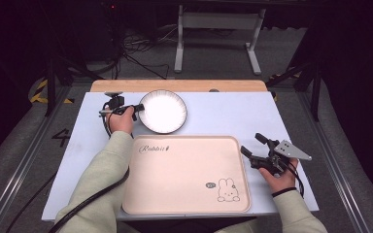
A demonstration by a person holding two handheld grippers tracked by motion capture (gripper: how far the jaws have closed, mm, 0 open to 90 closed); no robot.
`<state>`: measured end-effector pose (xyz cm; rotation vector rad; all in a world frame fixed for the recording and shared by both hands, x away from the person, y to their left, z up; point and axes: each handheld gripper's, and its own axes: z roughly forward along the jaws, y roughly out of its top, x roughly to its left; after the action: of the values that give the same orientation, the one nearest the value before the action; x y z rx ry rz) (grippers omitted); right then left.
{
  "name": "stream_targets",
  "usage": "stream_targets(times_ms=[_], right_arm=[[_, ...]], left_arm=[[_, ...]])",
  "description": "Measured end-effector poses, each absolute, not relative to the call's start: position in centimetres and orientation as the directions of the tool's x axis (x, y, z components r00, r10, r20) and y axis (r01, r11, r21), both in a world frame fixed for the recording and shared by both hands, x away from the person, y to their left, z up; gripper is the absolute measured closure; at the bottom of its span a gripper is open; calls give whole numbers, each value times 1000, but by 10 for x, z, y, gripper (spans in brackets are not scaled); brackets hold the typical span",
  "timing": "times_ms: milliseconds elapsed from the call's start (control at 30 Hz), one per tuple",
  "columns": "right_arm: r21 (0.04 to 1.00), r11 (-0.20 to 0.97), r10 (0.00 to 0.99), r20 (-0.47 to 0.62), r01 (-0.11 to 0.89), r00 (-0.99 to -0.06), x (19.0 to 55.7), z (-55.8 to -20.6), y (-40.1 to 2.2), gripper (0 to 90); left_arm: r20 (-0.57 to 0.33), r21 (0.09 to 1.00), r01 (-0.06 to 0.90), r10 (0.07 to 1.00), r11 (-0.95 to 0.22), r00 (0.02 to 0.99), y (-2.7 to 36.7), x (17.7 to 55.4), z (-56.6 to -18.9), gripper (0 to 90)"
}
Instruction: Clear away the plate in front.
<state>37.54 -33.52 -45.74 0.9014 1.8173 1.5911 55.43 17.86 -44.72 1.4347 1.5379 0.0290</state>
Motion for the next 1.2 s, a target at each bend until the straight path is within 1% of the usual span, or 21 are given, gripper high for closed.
stream_targets(times_ms=[200, 400, 567, 767, 967, 1200], right_arm=[[990, 74, 785, 18, 122, -619, 375, -457, -335, 166], [990, 74, 785, 18, 123, -620, 375, -458, -335, 166], [989, 75, 784, 18, 124, -621, 375, -457, -335, 165], [989, 79, 783, 16, 124, -622, 375, -457, -335, 165], [989, 81, 783, 15, 126, -622, 375, -457, -335, 166], [989, 83, 782, 12, 123, -623, 375, -457, -334, 165]], left_arm=[[-607, 622, 728, 764, 288, 217, 179, 549, -437, 835], [-582, 660, 706, 770, 258, 262, 179, 542, -419, 838], [-540, 696, 689, 781, 205, 313, 177, 533, -401, 836], [-528, 725, 664, 768, 184, 364, 177, 522, -388, 837], [-517, 726, 671, 764, 152, 387, 175, 513, -379, 836], [-524, 732, 668, 735, 132, 430, 175, 501, -370, 836]])
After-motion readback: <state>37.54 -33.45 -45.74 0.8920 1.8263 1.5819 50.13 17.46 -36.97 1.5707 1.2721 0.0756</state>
